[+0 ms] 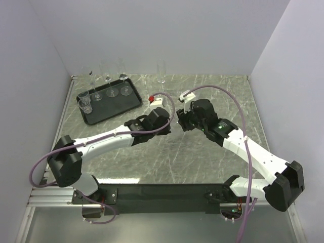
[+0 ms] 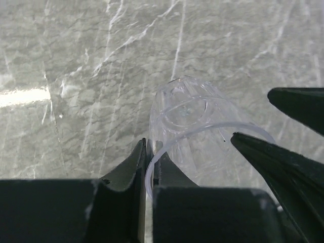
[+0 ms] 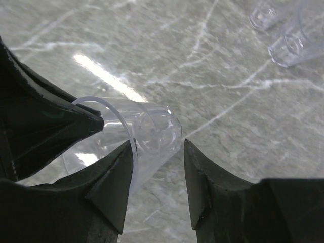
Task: Place the glasses into the tray
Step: Pass the glass from one robot arm to another, then place the glass into the tray
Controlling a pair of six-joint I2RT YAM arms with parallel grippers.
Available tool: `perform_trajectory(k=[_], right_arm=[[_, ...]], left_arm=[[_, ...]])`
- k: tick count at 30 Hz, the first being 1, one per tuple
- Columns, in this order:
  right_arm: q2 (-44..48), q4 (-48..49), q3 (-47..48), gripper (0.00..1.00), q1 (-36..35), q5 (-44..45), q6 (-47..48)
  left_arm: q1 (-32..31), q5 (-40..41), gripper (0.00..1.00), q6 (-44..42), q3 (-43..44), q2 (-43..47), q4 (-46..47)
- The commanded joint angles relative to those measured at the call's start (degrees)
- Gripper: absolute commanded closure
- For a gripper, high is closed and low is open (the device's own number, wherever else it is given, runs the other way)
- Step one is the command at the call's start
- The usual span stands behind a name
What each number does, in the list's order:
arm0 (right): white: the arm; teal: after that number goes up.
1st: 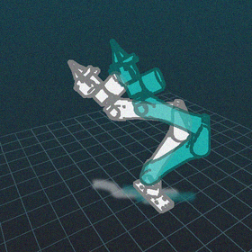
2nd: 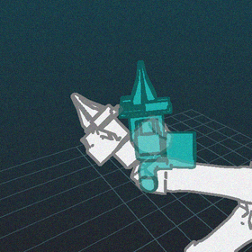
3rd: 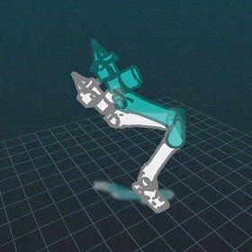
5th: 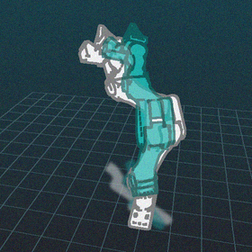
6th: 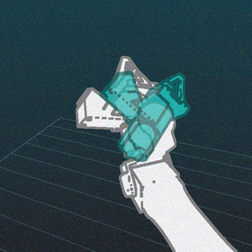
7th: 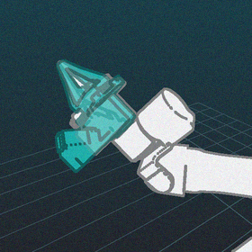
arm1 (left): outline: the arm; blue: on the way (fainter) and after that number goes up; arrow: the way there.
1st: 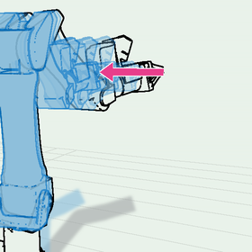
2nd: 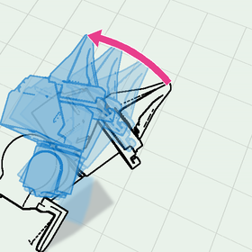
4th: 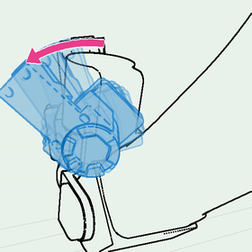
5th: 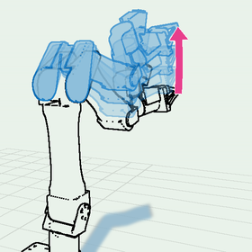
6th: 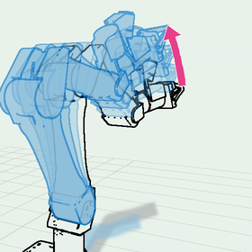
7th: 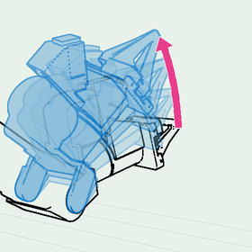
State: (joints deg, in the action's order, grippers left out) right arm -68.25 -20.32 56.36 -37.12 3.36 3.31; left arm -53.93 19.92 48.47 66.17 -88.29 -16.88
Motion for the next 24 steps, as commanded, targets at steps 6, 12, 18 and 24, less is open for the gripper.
perform_trajectory(k=[6, 12, 18, 24], right_arm=[[7.3, -7.4, 3.1, 0.33, 10.8, -14.6, 14.9], [11.3, -9.1, -0.6, 0.26, 18.4, -26.5, 21.1], [14.2, -6.9, -4.1, 0.25, 24.2, -36.2, 20.7], [14.2, -5.5, -6.3, 0.25, 25.9, -39.1, 19.1]], left_arm=[[9.5, -2.8, 1.0, -5.7, -5.5, 9.1, -0.6], [21.1, -6.8, 1.0, -8.2, -7.7, 13.8, -1.7], [28.2, -10.0, 1.0, -11.2, -7.0, 14.4, -2.9], [34.6, -9.9, 1.0, -11.7, -6.1, 13.8, -4.6]])
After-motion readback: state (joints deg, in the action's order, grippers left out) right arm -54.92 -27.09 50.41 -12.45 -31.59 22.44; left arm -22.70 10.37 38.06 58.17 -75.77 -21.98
